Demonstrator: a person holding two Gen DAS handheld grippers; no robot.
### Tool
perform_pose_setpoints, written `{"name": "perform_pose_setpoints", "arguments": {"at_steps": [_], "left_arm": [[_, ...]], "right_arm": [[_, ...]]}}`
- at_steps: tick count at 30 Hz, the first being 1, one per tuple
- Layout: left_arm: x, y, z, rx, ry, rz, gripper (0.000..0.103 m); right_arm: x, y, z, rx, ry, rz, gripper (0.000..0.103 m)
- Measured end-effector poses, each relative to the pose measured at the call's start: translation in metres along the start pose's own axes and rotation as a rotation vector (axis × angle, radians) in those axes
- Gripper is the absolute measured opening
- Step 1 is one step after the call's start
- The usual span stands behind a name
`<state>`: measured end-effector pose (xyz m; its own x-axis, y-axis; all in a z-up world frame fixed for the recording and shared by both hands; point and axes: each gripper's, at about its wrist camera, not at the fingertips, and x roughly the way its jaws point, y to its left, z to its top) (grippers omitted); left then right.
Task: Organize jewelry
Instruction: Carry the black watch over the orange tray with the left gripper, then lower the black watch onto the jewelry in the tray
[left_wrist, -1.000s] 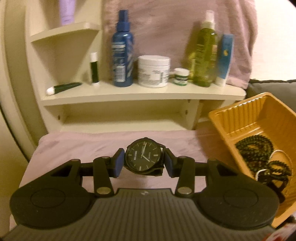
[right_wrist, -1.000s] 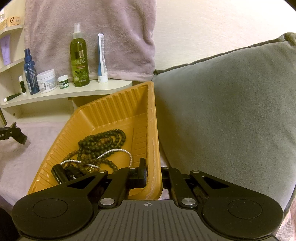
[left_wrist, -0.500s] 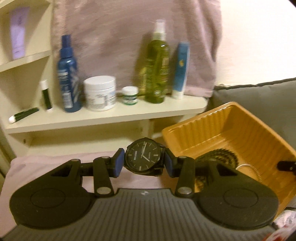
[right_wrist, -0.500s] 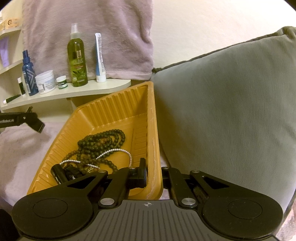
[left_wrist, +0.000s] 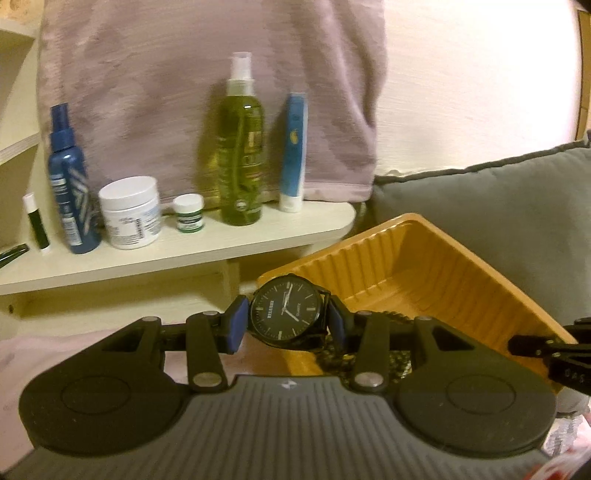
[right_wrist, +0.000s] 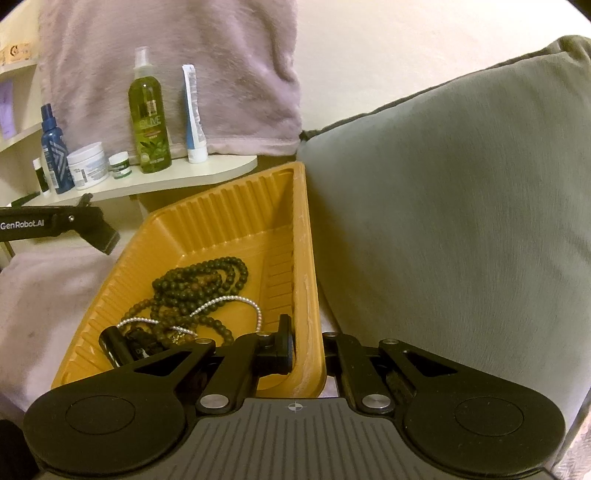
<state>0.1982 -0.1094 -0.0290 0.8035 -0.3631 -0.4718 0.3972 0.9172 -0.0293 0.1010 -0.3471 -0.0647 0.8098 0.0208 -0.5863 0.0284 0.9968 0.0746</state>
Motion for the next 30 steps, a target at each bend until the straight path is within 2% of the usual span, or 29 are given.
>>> {"name": "perform_pose_setpoints", "arguments": {"at_steps": [19,30], "left_arm": [[0.015,-0.042,0.006,0.074,0.034,-0.140,0.042],[0.023,-0.048,0.006,0.091,0.062,-0.140,0.042]], "right_arm": [[0.013,-0.016,-0.006,0.058,0.014,0.047,0.004],[0.029,-0.028,-0.004,0.080,0.032,0.118,0.004]]}}
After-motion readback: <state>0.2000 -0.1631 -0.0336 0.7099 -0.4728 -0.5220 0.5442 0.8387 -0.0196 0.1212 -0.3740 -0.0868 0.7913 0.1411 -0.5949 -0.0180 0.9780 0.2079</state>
